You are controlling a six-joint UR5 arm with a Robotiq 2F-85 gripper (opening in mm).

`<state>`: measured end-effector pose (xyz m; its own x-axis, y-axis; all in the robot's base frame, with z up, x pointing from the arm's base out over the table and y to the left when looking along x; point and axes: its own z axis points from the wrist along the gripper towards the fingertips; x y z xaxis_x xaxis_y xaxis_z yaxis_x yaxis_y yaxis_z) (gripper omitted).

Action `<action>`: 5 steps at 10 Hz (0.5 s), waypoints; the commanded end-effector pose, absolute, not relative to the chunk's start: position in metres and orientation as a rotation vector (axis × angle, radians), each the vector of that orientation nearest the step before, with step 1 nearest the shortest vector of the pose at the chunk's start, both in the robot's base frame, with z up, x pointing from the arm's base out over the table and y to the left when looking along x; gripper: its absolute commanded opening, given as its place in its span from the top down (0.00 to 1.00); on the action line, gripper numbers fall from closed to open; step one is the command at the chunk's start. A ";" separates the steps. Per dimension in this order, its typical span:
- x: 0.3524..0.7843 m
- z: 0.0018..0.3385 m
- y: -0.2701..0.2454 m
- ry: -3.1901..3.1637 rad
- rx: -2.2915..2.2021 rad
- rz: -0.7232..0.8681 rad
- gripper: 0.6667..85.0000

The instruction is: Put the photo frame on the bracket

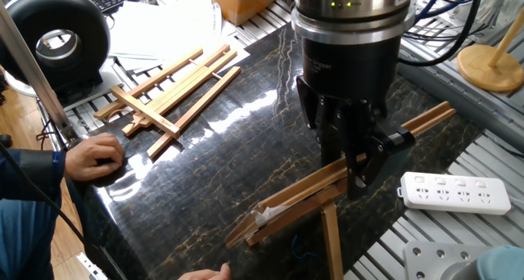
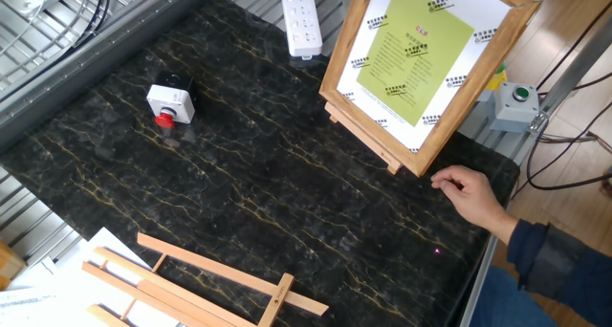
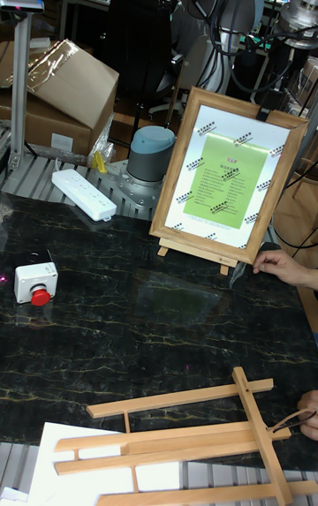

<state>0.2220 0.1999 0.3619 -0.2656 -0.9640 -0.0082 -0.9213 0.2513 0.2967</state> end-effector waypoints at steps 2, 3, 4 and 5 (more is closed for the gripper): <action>0.224 0.364 0.197 -2.332 1.801 -0.357 0.48; 0.225 0.366 0.189 -2.312 1.809 -0.337 0.48; 0.226 0.368 0.186 -2.306 1.809 -0.340 0.47; 0.227 0.370 0.184 -2.303 1.810 -0.342 0.46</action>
<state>0.2259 0.1886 0.3649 -0.2491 -0.9684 0.0100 -0.9260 0.2412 0.2906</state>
